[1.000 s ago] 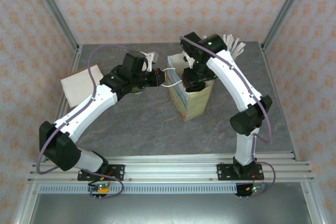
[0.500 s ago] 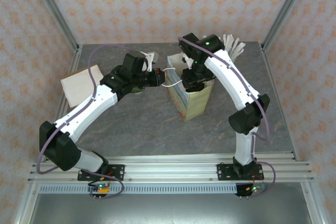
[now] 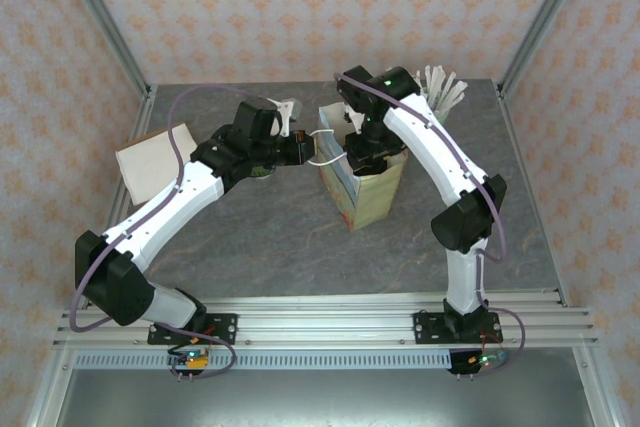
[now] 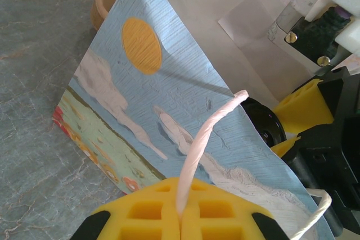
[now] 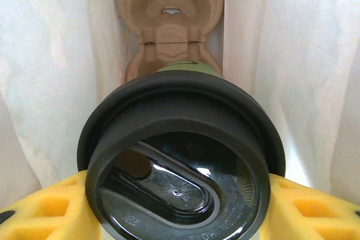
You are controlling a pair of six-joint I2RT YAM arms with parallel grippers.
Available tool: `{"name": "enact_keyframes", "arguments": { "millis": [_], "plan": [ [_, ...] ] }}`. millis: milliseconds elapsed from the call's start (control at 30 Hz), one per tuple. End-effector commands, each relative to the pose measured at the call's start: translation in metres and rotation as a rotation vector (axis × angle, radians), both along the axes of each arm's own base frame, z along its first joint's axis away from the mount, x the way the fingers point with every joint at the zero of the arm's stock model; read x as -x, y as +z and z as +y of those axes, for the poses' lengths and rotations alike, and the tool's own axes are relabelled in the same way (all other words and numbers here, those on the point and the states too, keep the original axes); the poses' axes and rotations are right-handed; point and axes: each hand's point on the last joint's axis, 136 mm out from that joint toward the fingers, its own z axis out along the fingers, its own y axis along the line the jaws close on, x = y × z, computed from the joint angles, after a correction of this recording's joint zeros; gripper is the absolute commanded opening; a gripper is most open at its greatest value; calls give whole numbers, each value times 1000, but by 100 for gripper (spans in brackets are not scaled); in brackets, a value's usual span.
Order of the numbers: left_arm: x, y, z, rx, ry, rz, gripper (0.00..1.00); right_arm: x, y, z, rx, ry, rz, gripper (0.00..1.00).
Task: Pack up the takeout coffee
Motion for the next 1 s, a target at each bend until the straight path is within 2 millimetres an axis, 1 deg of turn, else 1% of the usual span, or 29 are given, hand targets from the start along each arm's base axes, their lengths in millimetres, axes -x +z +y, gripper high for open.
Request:
{"name": "enact_keyframes", "arguments": {
  "millis": [0, 200, 500, 733, 967],
  "plan": [
    [6, 10, -1, 7, -25, -42, 1, 5, -6, -11, 57, 11, 38, 52],
    [6, 9, -1, 7, -25, -39, 1, 8, -14, -12, 74, 19, 64, 51],
    [6, 9, -1, 6, -24, -39, 1, 5, -16, -10, 71, 23, 65, 51],
    [7, 9, 0, 6, -23, -36, 1, -2, -18, -6, 52, 25, 58, 50],
    [8, 9, 0, 5, -23, -38, 1, -4, -22, -8, 59, 24, 64, 49]
  ]
}}
